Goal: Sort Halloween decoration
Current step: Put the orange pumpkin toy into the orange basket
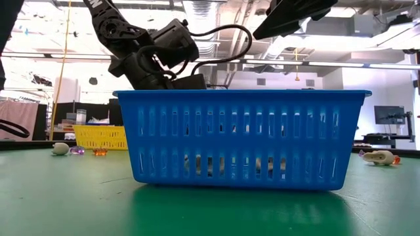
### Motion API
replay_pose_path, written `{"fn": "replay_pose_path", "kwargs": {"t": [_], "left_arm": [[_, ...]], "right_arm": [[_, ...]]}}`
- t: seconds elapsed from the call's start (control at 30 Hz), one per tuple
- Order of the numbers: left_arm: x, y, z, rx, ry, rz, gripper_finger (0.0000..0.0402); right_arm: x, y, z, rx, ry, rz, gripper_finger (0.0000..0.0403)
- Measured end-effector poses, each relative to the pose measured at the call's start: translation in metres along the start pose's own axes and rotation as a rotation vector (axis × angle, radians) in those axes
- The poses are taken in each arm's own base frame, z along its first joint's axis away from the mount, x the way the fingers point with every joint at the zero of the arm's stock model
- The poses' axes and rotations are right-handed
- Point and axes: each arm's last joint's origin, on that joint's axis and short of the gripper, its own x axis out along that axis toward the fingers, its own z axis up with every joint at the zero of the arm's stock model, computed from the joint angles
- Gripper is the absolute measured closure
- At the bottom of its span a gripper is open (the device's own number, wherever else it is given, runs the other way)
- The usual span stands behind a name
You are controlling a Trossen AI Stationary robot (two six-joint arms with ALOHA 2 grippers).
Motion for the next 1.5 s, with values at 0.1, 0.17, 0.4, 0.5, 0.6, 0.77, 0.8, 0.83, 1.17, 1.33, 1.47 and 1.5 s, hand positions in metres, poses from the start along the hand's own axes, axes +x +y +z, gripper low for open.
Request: {"fn": "replay_pose_path", "kwargs": {"t": [0.1,0.17,0.4,0.5,0.6,0.77,0.8,0.83,1.17,1.33,1.47,1.5], "left_arm": [[-0.002,0.000,0.000,0.000,0.009,-0.001,0.0251],[-0.004,0.000,0.000,0.005,0.012,0.000,0.0261],[-0.010,0.000,0.002,0.008,0.011,0.001,0.0289],[-0.017,0.000,0.005,0.009,-0.005,0.002,0.0298],[-0.027,0.000,0.009,0.012,-0.029,0.003,0.0305],[-0.048,0.000,0.022,0.014,-0.125,-0.014,0.0309],[-0.051,-0.001,0.025,0.016,-0.143,-0.026,0.0309],[-0.054,-0.002,0.026,0.016,-0.157,-0.040,0.0309],[-0.060,-0.056,0.063,0.073,-0.595,-0.336,0.0310],[-0.038,-0.098,0.066,0.099,-0.781,-0.392,0.0310],[-0.018,-0.129,0.083,0.099,-0.885,-0.423,0.0310],[-0.012,-0.136,0.091,0.103,-0.902,-0.426,0.0310]], "right_arm": [[0.000,-0.002,0.000,0.004,0.001,-0.006,0.0200],[0.001,-0.003,0.000,0.009,0.001,-0.010,0.0200],[0.001,-0.006,0.000,0.014,0.002,-0.016,0.0200],[0.001,-0.006,0.000,0.014,0.002,-0.016,0.0200],[0.001,-0.006,0.000,0.014,0.002,-0.016,0.0200],[0.001,-0.006,0.000,0.015,0.002,-0.016,0.0200],[0.001,-0.006,0.000,0.015,0.002,-0.016,0.0200],[0.001,-0.006,0.000,0.015,0.002,-0.015,0.0200],[0.000,-0.006,0.000,0.022,0.007,-0.016,0.0200],[-0.010,-0.008,0.008,0.083,-0.024,-0.030,0.0200],[-0.025,-0.008,0.016,0.161,-0.079,-0.049,0.0200],[-0.029,-0.008,0.016,0.177,-0.082,-0.055,0.0200]]}}
